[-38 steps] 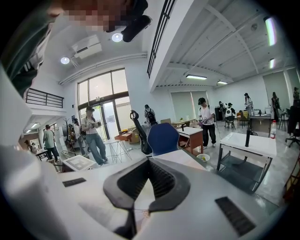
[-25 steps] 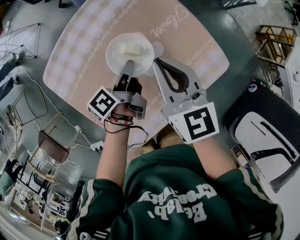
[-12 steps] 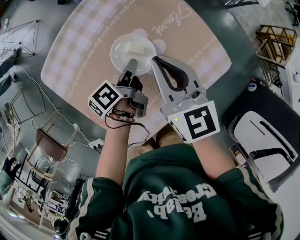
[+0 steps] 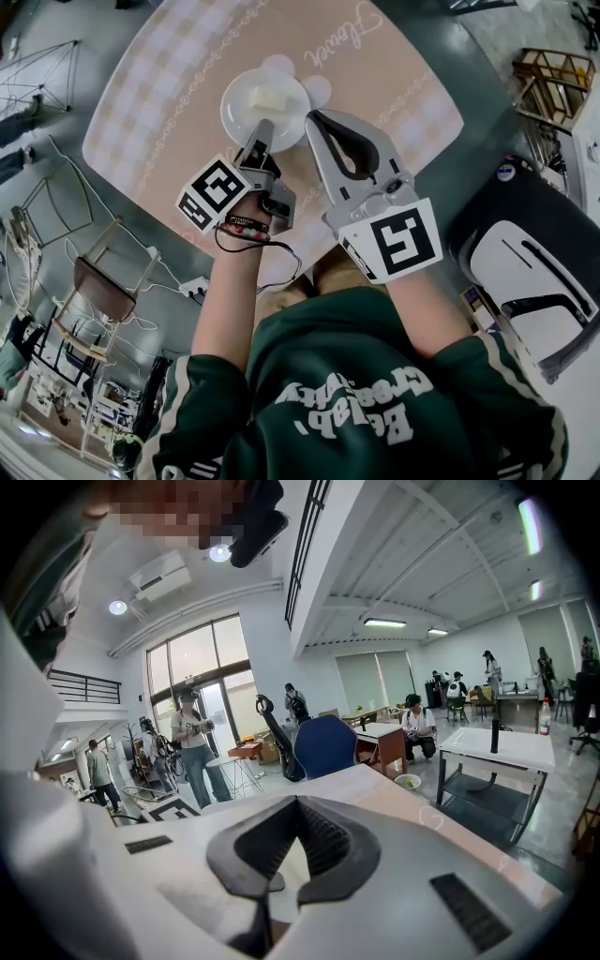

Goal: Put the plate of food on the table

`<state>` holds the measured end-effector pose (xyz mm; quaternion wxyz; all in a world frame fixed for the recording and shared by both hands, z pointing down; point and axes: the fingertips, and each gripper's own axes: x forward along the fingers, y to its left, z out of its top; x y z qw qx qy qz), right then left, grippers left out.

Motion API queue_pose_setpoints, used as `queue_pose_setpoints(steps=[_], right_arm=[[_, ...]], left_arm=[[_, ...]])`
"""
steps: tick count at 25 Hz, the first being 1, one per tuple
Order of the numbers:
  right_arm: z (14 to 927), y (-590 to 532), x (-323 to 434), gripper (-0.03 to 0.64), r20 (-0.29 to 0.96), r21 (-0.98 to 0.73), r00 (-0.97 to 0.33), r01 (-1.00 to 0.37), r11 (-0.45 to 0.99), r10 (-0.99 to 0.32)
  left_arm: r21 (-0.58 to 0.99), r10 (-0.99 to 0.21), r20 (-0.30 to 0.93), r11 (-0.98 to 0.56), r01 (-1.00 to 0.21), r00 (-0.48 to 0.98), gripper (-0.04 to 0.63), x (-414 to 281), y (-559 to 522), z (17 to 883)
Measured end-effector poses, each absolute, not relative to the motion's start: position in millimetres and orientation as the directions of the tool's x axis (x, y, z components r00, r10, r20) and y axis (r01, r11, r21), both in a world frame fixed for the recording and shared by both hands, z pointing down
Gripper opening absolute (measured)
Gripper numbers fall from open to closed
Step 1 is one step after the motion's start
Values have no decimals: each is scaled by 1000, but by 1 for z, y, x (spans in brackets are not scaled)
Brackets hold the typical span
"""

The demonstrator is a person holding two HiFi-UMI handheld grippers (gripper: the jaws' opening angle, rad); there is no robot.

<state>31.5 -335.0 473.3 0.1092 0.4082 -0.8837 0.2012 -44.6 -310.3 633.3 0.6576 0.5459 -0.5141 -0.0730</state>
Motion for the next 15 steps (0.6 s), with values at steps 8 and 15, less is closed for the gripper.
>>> queue_pose_setpoints(steps=[8,15], right_arm=[[471,-335,37,15,351,-252,-641,-767,590,-683],[470,-332,37,15,343,-255,-644,-765,592,-684]], left_arm=[[673,-613,692,355,-649,382,99,-50,-300,636],[646,-599,711,348,-679,369,123,-52,-288,637]])
